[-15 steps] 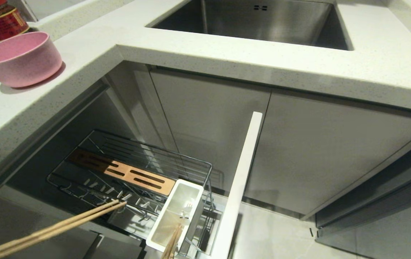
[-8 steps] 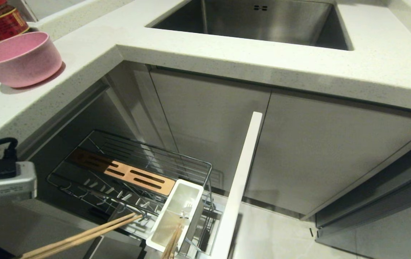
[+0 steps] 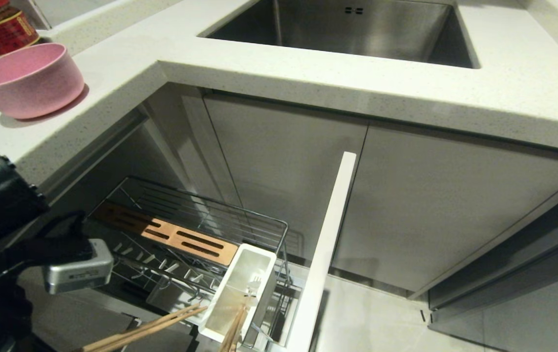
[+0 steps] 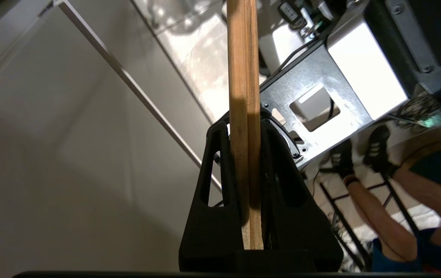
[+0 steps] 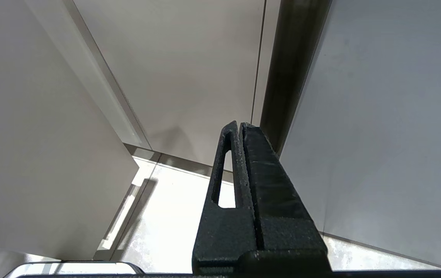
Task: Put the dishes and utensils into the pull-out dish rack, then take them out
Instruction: Pick up the chopsticks and place it in the cupboard
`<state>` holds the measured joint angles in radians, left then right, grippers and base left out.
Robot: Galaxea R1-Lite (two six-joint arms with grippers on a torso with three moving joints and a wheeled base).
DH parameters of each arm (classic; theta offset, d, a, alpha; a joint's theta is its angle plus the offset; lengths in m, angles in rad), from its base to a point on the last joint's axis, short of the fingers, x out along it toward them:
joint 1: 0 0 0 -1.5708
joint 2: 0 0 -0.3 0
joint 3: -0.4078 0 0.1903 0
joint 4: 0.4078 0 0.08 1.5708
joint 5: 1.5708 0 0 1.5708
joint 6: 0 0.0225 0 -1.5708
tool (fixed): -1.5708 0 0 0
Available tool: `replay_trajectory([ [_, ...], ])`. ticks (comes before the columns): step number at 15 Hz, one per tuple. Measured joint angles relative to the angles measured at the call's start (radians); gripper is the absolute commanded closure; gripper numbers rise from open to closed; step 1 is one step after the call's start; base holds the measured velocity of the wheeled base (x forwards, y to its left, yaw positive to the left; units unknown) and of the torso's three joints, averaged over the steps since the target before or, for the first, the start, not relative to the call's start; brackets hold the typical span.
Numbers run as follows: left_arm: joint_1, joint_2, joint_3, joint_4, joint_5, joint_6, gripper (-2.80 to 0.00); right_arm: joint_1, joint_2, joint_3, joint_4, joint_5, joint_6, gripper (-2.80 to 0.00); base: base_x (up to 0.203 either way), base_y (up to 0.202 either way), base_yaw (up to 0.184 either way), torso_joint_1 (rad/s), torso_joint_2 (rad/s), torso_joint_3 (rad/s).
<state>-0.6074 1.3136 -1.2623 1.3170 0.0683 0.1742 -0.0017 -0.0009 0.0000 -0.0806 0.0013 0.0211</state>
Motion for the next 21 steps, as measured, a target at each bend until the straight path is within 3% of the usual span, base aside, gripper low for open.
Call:
replay_trajectory([
  [2, -0.068, 0.038, 0.036, -0.037, 0.062, -0.096, 0.0, 0.0, 0.0, 0.0, 0.0, 0.0, 0.0, 0.0, 0.0, 0.0, 0.0, 0.0, 0.0, 0.0],
  [4, -0.092, 0.072, 0.051, -0.043, 0.078, -0.132, 0.0, 0.0, 0.0, 0.0, 0.0, 0.0, 0.0, 0.0, 0.0, 0.0, 0.0, 0.0, 0.0, 0.0],
  [21, -0.096, 0.289, 0.085, -0.221, 0.075, -0.138, 0.0, 0.0, 0.0, 0.0, 0.0, 0.0, 0.0, 0.0, 0.0, 0.0, 0.0, 0.0, 0.0, 0.0],
])
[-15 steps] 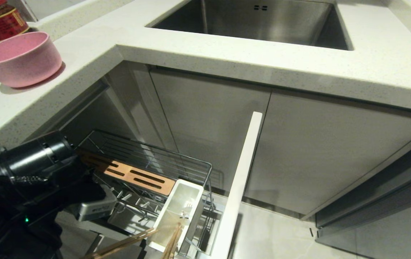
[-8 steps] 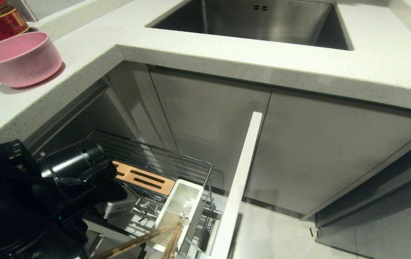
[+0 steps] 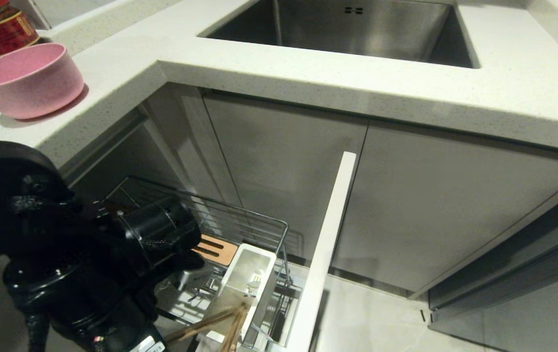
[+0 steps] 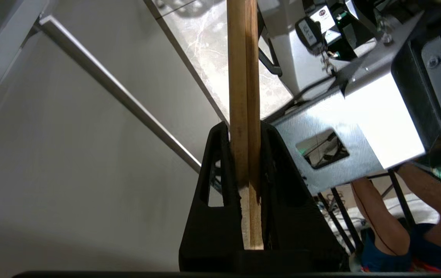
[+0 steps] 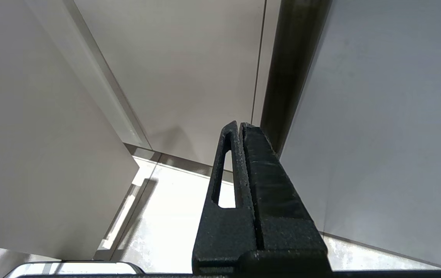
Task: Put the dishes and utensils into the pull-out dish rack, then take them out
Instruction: Pick up the chopsticks and place it in the cupboard
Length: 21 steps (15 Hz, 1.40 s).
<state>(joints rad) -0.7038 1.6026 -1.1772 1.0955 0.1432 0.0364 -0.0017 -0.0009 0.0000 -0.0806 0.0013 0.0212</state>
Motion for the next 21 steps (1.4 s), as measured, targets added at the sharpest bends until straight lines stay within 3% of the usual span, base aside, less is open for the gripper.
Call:
replay_trajectory([
  [9, 0.022, 0.135, -0.014, -0.107, -0.06, -0.009, 0.0, 0.0, 0.0, 0.0, 0.0, 0.0, 0.0, 0.0, 0.0, 0.0, 0.0, 0.0, 0.0, 0.0],
  [21, 0.026, 0.226, -0.046, -0.129, -0.072, -0.014, 0.0, 0.0, 0.0, 0.0, 0.0, 0.0, 0.0, 0.0, 0.0, 0.0, 0.0, 0.0, 0.0, 0.0],
])
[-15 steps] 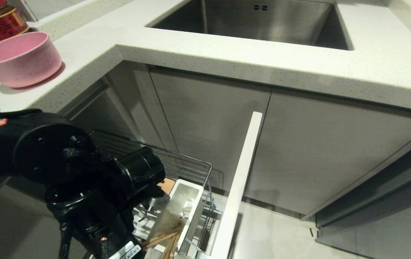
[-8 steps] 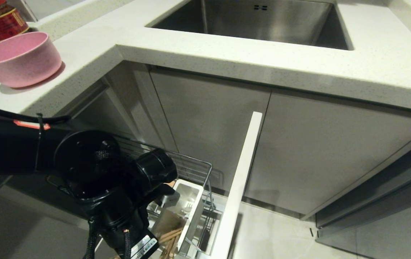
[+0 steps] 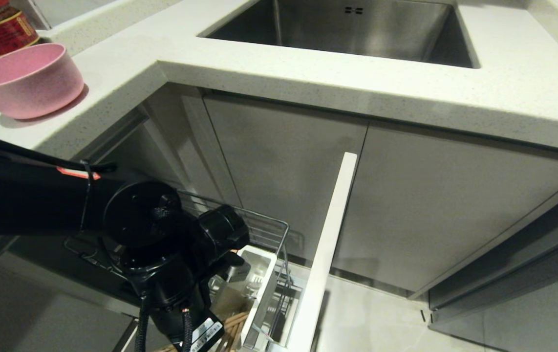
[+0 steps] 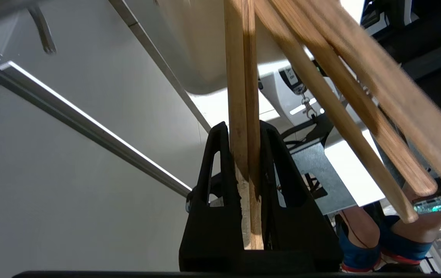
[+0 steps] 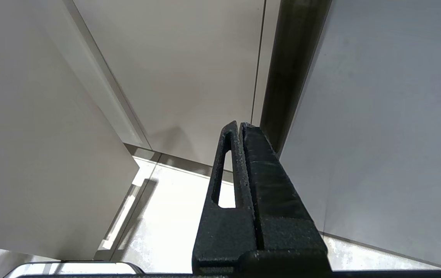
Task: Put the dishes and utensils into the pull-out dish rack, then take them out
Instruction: Pick up the chopsticks and place it in the cupboard
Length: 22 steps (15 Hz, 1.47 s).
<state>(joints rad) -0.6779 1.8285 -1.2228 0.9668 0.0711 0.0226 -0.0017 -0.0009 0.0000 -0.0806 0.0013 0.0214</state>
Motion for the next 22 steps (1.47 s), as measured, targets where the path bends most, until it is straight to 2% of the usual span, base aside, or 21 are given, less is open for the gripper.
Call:
replay_trajectory([
  [6, -0.021, 0.034, -0.006, -0.003, 0.003, -0.002, 0.0, 0.0, 0.0, 0.0, 0.0, 0.0, 0.0, 0.0, 0.0, 0.0, 0.0, 0.0, 0.0, 0.0],
  [13, 0.008, 0.049, -0.012, -0.001, -0.001, -0.001, 0.0, 0.0, 0.0, 0.0, 0.0, 0.0, 0.0, 0.0, 0.0, 0.0, 0.0, 0.0, 0.0, 0.0],
  [14, 0.008, 0.049, -0.011, -0.001, 0.0, -0.001, -2.8, 0.0, 0.0, 0.0, 0.0, 0.0, 0.0, 0.0, 0.0, 0.0, 0.0, 0.0, 0.0, 0.0],
  [22, 0.007, 0.028, -0.019, 0.008, 0.001, -0.007, -2.8, 0.0, 0.0, 0.0, 0.0, 0.0, 0.0, 0.0, 0.0, 0.0, 0.0, 0.0, 0.0, 0.0],
])
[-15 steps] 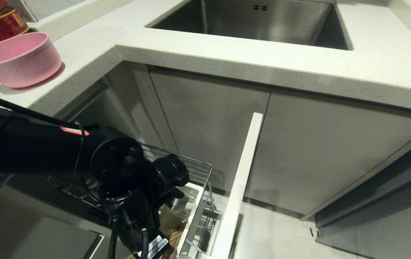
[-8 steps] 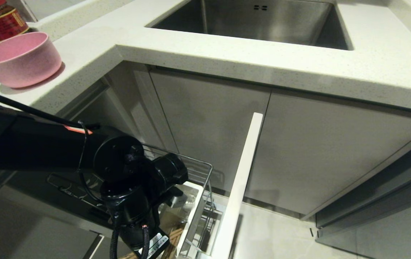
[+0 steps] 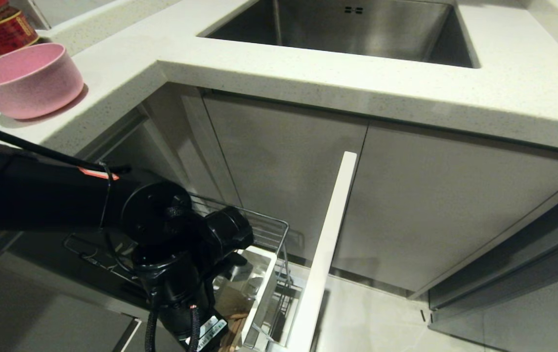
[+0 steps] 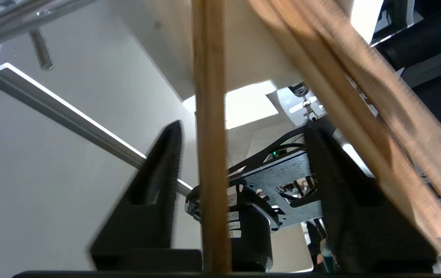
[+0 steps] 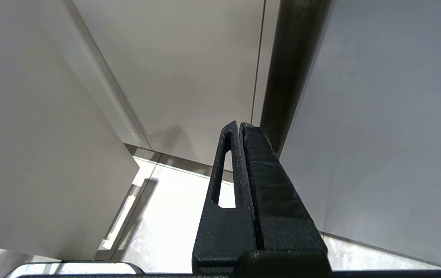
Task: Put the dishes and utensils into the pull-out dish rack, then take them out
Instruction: Pick up the chopsticks and place it in the cupboard, then pick up the fork and place it in the cupboard
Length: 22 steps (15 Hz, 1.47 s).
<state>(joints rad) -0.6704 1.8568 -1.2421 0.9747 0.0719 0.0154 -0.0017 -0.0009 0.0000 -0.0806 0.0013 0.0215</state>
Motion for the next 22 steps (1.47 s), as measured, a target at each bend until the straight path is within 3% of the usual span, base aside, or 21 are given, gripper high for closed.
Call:
replay_trajectory([
  [8, -0.004, -0.145, -0.001, 0.022, 0.039, -0.015, -2.8, 0.0, 0.0, 0.0, 0.0, 0.0, 0.0, 0.0, 0.0, 0.0, 0.0, 0.0, 0.0, 0.0],
  [9, -0.005, -0.183, 0.0, 0.023, 0.057, -0.016, 0.0, 0.0, 0.0, 0.0, 0.0, 0.0, 0.0, 0.0, 0.0, 0.0, 0.0, 0.0, 0.0, 0.0],
  [17, -0.032, -0.499, -0.032, -0.009, 0.083, -0.021, 0.0, 0.0, 0.0, 0.0, 0.0, 0.0, 0.0, 0.0, 0.0, 0.0, 0.0, 0.0, 0.0, 0.0],
  [22, -0.022, -0.665, -0.122, -0.132, 0.082, -0.127, 0.0, 0.0, 0.0, 0.0, 0.0, 0.0, 0.0, 0.0, 0.0, 0.0, 0.0, 0.0, 0.0, 0.0],
])
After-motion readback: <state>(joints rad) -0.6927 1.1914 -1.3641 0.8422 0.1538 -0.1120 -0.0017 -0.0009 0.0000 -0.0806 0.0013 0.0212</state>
